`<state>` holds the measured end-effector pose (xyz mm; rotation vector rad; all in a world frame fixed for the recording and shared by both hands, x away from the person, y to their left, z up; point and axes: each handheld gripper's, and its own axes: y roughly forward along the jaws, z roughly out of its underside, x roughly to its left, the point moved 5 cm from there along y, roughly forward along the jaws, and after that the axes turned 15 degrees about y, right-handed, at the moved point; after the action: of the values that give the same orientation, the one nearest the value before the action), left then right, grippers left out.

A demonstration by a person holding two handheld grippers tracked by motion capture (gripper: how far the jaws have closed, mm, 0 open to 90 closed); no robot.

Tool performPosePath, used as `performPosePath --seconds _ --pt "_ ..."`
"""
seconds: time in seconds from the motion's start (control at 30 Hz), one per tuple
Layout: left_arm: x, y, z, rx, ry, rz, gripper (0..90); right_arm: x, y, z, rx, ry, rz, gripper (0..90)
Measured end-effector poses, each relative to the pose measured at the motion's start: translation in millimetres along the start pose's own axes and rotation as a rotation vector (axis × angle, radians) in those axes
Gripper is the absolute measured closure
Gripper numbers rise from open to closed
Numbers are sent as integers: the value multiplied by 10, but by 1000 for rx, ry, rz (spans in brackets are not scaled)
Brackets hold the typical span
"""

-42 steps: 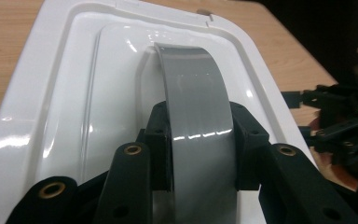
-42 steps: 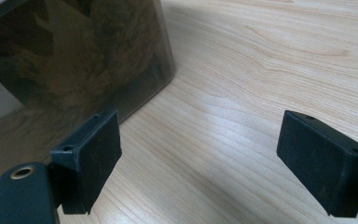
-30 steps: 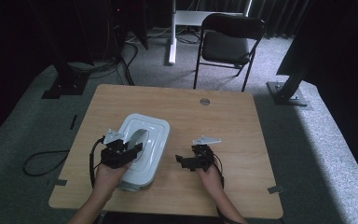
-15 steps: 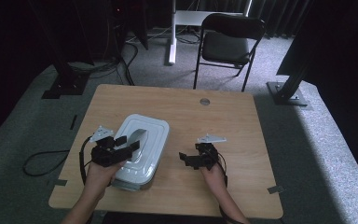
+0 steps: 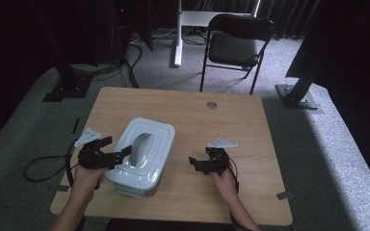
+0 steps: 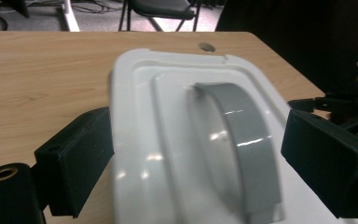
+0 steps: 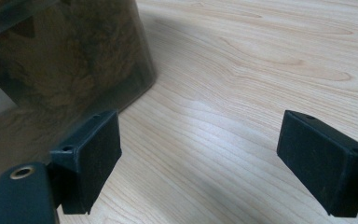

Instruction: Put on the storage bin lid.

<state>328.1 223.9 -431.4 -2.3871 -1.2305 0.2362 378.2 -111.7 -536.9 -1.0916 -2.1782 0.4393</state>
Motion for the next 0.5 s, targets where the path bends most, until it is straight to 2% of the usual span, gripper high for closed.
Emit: performPosePath --seconds 0.03,0.27,0.4,0.5 --pt "19 -13 7 2 -1 3 2 -6 -2 0 -1 -1 3 128" --pt "218 -106 95 -16 -3 -69 4 -9 -14 -9 -5 -9 5 127" --pt "410 -94 219 6 -15 -103 5 -17 -12 -9 -4 -8 4 127" --pt "523 -75 322 18 -35 -112 5 -19 2 6 12 -13 -7 127"
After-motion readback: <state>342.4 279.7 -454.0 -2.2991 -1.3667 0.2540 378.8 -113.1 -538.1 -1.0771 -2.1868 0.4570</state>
